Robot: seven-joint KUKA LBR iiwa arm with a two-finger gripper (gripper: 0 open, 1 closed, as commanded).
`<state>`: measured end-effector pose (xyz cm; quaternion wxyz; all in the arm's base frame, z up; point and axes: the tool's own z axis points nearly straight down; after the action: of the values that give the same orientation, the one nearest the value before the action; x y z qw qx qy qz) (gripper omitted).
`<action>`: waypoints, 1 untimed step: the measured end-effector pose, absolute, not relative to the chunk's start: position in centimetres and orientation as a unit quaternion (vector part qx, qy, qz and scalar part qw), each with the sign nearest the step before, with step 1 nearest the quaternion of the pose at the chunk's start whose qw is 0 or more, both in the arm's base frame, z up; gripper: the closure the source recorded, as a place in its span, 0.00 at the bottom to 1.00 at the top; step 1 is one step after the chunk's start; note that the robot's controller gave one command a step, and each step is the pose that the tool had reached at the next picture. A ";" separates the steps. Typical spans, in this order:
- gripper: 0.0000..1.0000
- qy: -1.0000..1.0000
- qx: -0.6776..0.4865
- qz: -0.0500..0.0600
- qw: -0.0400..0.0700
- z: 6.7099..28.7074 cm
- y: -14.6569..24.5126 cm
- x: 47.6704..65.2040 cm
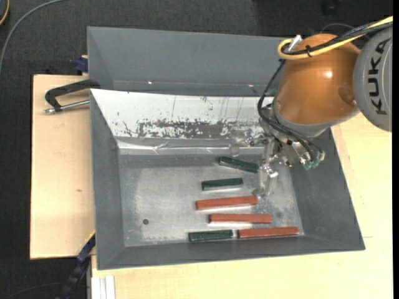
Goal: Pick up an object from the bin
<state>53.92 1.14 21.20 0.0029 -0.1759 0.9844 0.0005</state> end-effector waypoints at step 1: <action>0.00 0.976 -0.216 0.001 0.002 7.1 2.6 52.4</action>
Offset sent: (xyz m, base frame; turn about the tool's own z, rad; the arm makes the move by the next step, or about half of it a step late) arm -0.0160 0.0134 -0.1420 -0.0832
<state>52.45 2.61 7.15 0.0022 -0.2161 0.9764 0.0007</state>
